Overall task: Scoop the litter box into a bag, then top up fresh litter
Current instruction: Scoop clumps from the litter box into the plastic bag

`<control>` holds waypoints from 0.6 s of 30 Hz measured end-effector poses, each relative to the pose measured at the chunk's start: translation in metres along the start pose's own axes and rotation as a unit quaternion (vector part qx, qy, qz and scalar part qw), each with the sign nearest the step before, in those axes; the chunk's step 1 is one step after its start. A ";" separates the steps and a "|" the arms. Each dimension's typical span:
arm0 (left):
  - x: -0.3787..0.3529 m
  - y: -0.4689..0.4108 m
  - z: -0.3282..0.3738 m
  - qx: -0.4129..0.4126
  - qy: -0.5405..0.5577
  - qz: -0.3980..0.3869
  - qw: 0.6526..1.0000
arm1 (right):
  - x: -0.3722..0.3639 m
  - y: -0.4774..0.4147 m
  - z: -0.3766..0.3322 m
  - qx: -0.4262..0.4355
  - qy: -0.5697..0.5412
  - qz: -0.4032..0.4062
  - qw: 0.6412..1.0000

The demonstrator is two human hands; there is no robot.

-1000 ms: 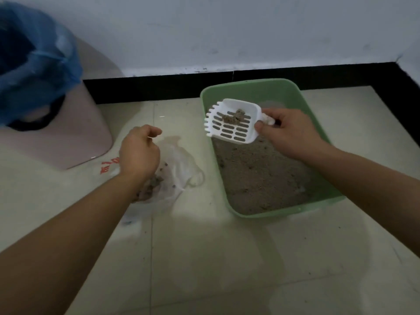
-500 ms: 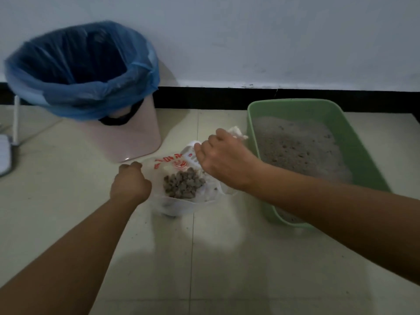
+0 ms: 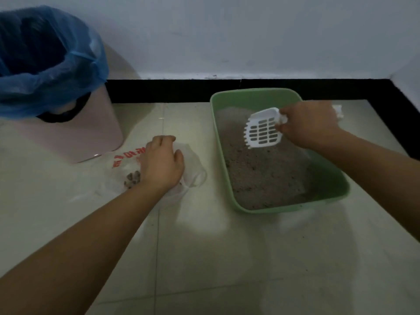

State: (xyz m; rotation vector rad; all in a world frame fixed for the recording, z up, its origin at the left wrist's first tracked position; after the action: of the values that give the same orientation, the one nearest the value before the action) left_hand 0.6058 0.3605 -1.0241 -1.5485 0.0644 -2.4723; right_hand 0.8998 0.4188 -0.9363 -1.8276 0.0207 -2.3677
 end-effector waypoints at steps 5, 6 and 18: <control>-0.047 0.019 0.055 0.016 0.103 -0.076 0.992 | -0.035 0.016 0.033 -0.006 0.057 -0.007 0.998; -0.059 0.022 0.064 0.029 0.117 -0.106 0.987 | -0.040 0.016 0.035 -0.001 0.073 0.004 0.997; -0.103 0.040 0.110 0.147 0.158 -0.008 0.976 | -0.076 -0.021 0.039 0.072 0.079 0.089 0.990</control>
State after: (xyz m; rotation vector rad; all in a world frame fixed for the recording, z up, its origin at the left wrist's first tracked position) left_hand 0.7539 0.3519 -1.0728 -1.0363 -0.2532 -2.5747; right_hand 0.9542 0.4522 -0.9975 -1.5059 0.0290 -2.3170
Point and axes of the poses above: each hand's wrist, its own y-axis away from the middle knuckle, its own x-axis out of the back of the hand, z = x × y, the point moved 2 cm from there along -y, towards the middle knuckle, and after that the axes turned 6 degrees about z, right-handed, at the moved point
